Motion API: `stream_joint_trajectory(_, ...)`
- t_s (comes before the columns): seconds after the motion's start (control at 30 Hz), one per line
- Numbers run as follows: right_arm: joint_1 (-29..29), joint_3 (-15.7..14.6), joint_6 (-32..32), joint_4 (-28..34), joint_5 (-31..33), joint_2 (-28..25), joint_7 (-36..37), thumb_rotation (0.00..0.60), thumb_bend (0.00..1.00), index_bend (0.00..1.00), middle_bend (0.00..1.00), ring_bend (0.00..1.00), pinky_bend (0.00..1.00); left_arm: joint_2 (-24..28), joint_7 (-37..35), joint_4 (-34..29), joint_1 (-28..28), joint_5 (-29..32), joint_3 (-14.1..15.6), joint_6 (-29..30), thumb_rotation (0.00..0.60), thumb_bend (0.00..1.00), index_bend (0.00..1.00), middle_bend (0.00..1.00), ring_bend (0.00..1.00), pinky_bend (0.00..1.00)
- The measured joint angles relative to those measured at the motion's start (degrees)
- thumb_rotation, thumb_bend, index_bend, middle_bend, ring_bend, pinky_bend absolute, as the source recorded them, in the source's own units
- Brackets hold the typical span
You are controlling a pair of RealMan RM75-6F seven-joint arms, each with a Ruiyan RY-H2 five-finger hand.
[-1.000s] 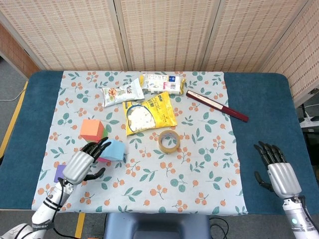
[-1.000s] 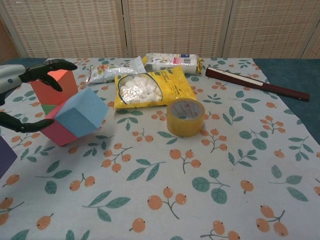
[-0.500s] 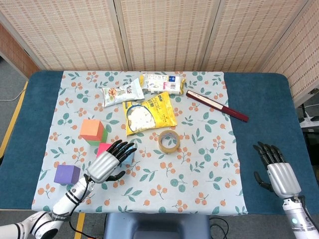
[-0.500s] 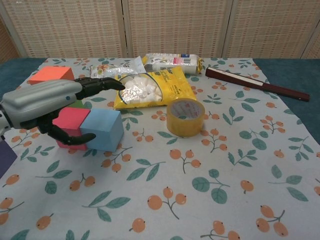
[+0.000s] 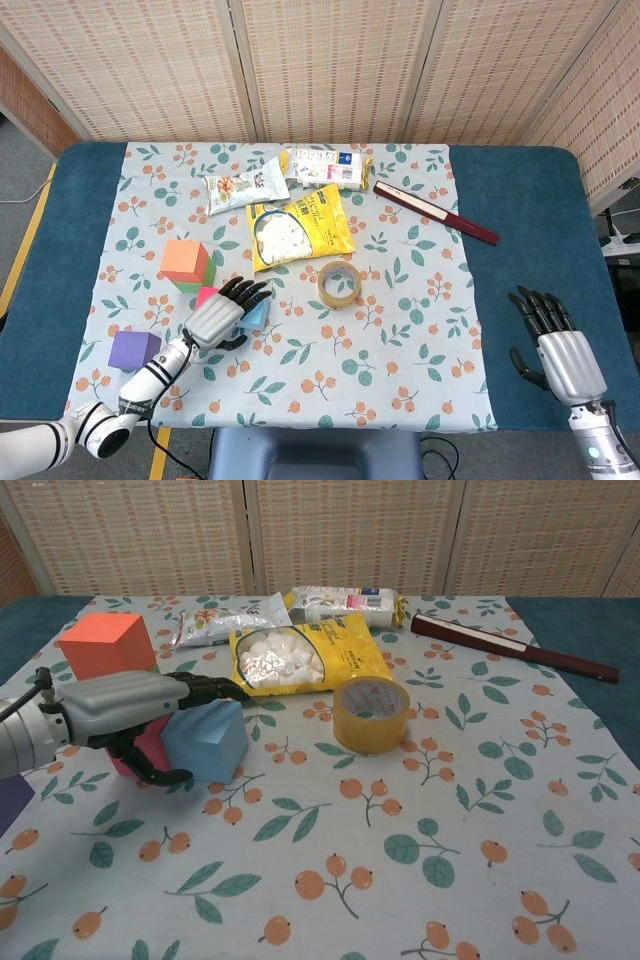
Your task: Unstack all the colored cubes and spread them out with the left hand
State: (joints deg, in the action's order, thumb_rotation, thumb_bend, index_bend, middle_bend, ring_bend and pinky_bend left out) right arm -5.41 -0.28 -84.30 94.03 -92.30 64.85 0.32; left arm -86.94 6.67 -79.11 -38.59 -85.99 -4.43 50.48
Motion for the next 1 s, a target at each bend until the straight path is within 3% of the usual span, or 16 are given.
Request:
stream_joint_trajectory(0.17,0.0,-0.02,0.46,0.47,0.5,-0.54,0.41,0.6,0.35,0.0,0.0,0.0,0.0,-1.77,-1.02,3.93,-0.93,0.86,0.12,-0.74,0.6,0.31,0.0,0.0,0.03,0.0)
stream_joint_trajectory(0.3,0.08,0.07,0.3,0.55,0.52,-0.66,0.4,0.6,0.35,0.0,0.0,0.0,0.0,-2.85,-1.61,6.43,-1.37,1.17,0.32,-0.71,0.6,0.31,0.0,0.01,0.23,0.0)
stream_joint_trajectory(0.4,-0.01,0.12,0.71,0.5,0.81,-0.64,0.36,0.6,0.35,0.0,0.0,0.0,0.0,-3.37,-3.52,7.2,-1.47,0.85,0.52,-0.06,0.6,0.33,0.0,0.15,0.43,0.05)
stream_joint_trajectory(0.5,-0.15,0.1,1.07,0.5,0.91,-0.56,0.23,0.6,0.35,0.0,0.0,0.0,0.0,-4.3,-6.11,8.68,-1.46,-0.26,0.72,1.83,0.6,0.36,0.05,0.29,0.54,0.14)
stream_joint_trajectory(0.67,-0.13,0.02,1.09,0.53,0.8,-0.59,0.18,0.6,0.35,0.0,0.0,0.0,0.0,-5.92,-9.33,11.04,-1.47,-2.14,1.07,4.54,0.6,0.4,0.1,0.36,0.58,0.18)
stream_joint_trajectory(0.8,-0.17,0.08,1.25,0.54,1.01,-0.61,0.16,0.6,0.35,0.0,0.0,0.0,0.0,-6.28,-10.98,11.53,-1.63,-3.51,1.38,5.72,0.6,0.41,0.1,0.36,0.58,0.17)
stream_joint_trajectory(1.0,-0.36,-0.08,1.82,0.49,0.92,-0.44,-0.01,0.6,0.35,0.0,0.0,0.0,0.0,-5.3,-13.56,6.16,-1.71,-10.02,3.52,12.01,0.6,0.4,0.09,0.34,0.58,0.14)
